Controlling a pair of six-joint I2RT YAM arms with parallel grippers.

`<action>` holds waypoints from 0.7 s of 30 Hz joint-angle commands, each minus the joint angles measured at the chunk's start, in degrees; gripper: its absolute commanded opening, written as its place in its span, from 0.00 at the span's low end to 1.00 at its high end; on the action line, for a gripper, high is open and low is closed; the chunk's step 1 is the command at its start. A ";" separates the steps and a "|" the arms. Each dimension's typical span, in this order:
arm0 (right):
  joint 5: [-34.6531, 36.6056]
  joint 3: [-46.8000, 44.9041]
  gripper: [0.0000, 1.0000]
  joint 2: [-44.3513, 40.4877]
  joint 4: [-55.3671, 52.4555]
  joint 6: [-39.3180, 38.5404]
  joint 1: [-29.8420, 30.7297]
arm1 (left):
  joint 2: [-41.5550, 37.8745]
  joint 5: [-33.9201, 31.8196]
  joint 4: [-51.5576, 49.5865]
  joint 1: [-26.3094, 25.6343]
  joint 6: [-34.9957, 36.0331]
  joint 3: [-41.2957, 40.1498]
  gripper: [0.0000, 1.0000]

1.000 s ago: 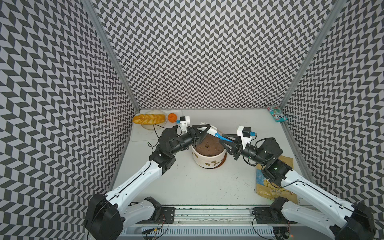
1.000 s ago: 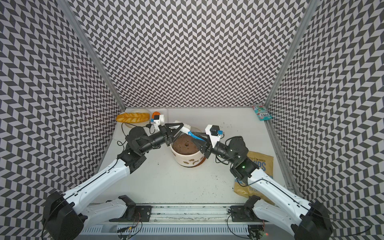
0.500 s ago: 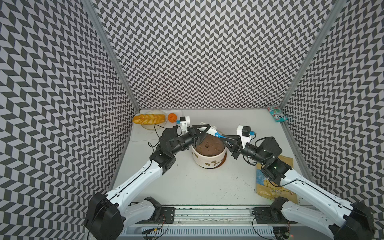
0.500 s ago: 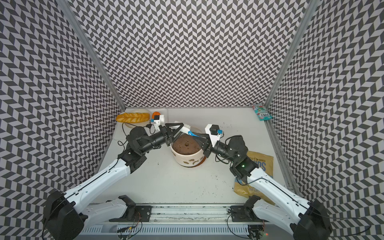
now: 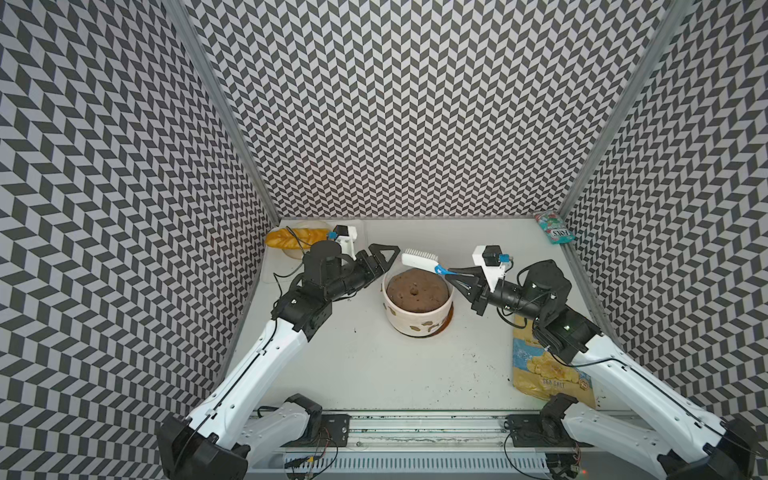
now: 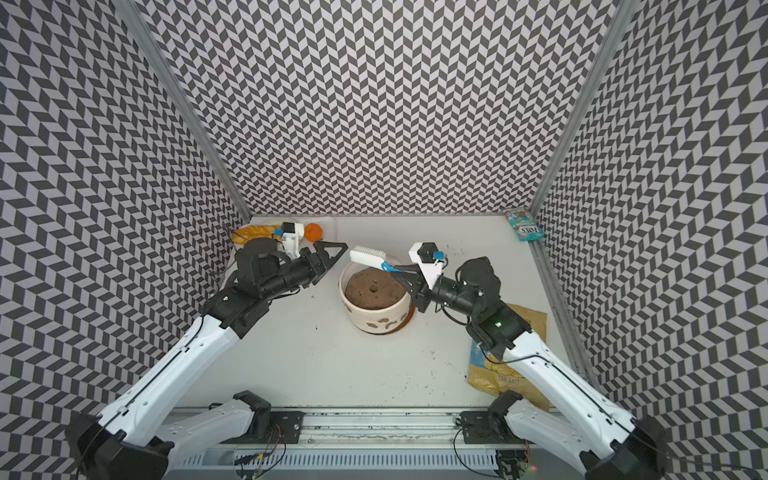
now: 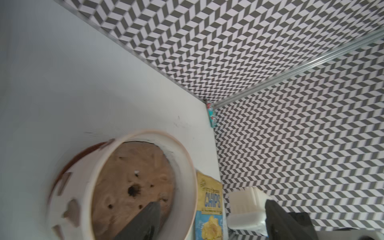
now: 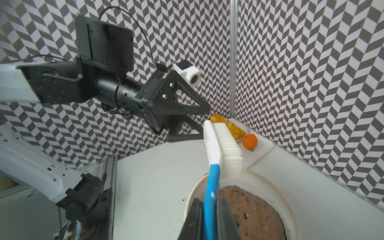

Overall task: Scrub the dried mud off the ceramic pot
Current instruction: Pick up the brush from the center of the board, then brush off the soil from the pot.

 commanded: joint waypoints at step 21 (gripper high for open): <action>-7.47 6.50 0.00 -3.67 -30.11 -6.28 0.37 | 10.54 -21.78 -29.46 -12.22 -4.67 7.58 0.55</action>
